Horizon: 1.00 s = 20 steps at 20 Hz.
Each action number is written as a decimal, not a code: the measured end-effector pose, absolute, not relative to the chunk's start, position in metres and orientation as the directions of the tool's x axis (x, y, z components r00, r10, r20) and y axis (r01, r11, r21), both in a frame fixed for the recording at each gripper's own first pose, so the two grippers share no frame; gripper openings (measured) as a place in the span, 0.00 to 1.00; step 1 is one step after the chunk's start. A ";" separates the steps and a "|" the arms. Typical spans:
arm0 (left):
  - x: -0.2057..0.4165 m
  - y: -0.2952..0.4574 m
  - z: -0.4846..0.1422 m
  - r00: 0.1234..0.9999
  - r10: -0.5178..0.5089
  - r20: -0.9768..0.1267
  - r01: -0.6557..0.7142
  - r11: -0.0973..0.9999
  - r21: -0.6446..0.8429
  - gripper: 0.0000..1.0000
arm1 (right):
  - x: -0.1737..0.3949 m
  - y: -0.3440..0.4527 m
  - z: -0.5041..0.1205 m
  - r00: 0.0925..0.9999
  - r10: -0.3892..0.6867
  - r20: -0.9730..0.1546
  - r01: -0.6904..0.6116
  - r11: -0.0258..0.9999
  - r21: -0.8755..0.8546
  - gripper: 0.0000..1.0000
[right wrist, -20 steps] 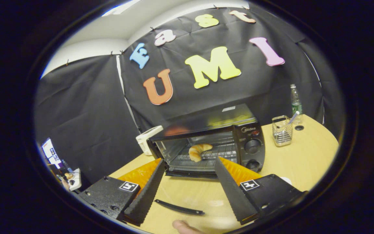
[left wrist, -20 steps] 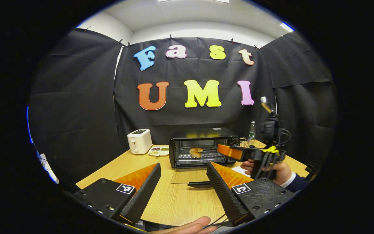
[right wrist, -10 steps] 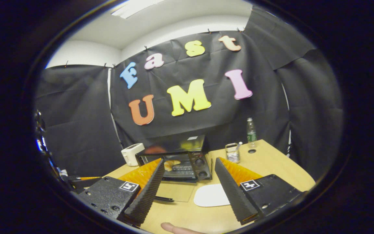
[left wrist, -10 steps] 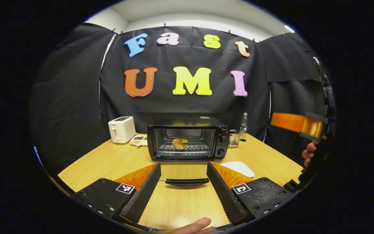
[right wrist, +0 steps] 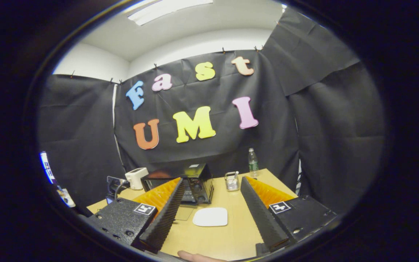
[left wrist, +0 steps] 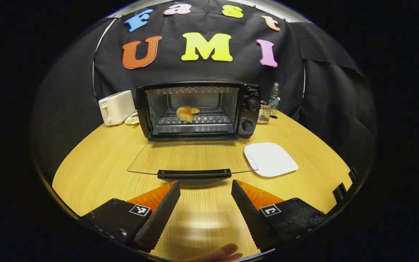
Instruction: Open the electric oven with the left hand, put the food in, and close the electric oven.
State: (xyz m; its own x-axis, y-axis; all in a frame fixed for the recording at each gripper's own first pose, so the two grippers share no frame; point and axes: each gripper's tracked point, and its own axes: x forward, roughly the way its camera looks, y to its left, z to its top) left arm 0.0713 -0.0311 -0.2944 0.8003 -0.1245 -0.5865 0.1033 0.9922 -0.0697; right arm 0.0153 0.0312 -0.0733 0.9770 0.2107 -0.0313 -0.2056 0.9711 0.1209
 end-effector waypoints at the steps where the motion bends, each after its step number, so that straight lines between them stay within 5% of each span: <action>1: 0.071 -0.034 -0.304 0.785 -0.127 -0.607 0.105 0.992 -0.071 0.94 | 0.009 0.030 -0.067 0.977 0.211 -0.015 -0.209 0.972 0.106 0.94; 12: 0.092 -0.020 -0.338 0.698 -0.021 -0.716 -0.005 0.999 -0.034 0.94 | -0.025 0.017 -0.027 0.976 0.184 0.119 -0.188 0.982 0.026 0.94; 20: 0.096 -0.029 -0.331 0.691 -0.068 -0.720 0.037 0.998 -0.059 0.93 | -0.011 0.003 -0.033 0.986 0.137 0.100 -0.142 0.989 0.051 0.94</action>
State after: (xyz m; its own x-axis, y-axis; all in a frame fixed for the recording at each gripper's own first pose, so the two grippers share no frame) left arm 0.0963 -0.0291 -0.3313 0.6909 -0.0677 -0.7198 0.0367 0.9976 -0.0586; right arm -0.0111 0.0028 -0.0332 0.9855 0.1369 0.1000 -0.1424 0.9885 0.0505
